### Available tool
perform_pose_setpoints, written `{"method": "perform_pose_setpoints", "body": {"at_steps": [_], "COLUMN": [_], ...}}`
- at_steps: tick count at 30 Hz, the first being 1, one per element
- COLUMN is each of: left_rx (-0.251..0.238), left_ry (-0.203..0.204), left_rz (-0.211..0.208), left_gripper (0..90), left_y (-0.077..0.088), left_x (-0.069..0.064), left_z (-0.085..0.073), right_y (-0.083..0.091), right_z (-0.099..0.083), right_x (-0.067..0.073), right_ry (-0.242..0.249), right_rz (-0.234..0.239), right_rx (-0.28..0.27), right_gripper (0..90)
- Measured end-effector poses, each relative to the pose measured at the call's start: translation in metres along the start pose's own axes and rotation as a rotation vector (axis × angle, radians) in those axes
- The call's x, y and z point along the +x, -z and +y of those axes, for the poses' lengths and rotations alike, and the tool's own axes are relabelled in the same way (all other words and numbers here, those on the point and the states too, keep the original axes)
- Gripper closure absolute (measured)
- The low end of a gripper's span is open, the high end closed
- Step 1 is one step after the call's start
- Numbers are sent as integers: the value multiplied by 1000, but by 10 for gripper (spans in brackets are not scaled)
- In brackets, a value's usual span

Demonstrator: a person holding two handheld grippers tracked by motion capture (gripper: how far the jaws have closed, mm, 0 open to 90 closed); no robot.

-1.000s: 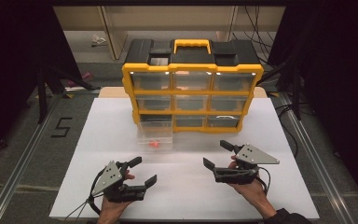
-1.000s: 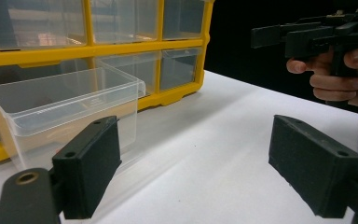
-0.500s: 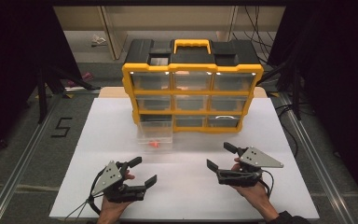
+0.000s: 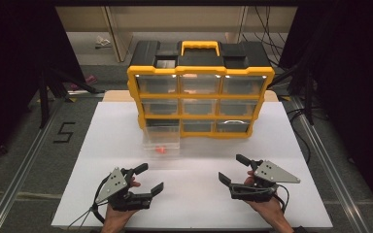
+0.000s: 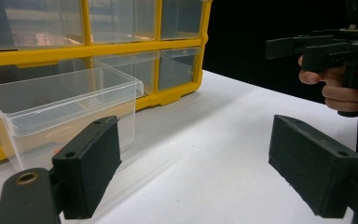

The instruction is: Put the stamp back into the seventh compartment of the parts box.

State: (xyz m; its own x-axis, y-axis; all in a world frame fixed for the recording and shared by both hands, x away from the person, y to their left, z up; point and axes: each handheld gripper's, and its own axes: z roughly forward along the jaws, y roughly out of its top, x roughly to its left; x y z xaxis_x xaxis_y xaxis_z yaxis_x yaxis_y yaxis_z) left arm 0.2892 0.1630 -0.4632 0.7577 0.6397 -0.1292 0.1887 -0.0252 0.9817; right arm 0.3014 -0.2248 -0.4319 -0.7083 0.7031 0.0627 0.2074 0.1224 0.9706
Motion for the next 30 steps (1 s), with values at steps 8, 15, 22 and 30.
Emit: {"method": "perform_pose_setpoints", "body": {"at_steps": [8,15,22,30], "left_rx": [0,0,0,0], "left_ry": [-1,-1,-1,-2], "left_rz": [-2,-3,-3,-3], "left_gripper": [160,160,160,160], "left_y": [0,0,-1,-1], "left_x": [0,0,0,0], "left_z": [0,0,0,0], "right_y": [6,13,13,13], "right_z": [-4,-9,-11,-11], "right_x": [2,1,0,0], "right_ry": [3,-9,-12,-8], "right_rz": [-8,-20,-22,-24], "right_rx": [-8,-18,-16,-15], "right_gripper": [151,152,152,152]}}
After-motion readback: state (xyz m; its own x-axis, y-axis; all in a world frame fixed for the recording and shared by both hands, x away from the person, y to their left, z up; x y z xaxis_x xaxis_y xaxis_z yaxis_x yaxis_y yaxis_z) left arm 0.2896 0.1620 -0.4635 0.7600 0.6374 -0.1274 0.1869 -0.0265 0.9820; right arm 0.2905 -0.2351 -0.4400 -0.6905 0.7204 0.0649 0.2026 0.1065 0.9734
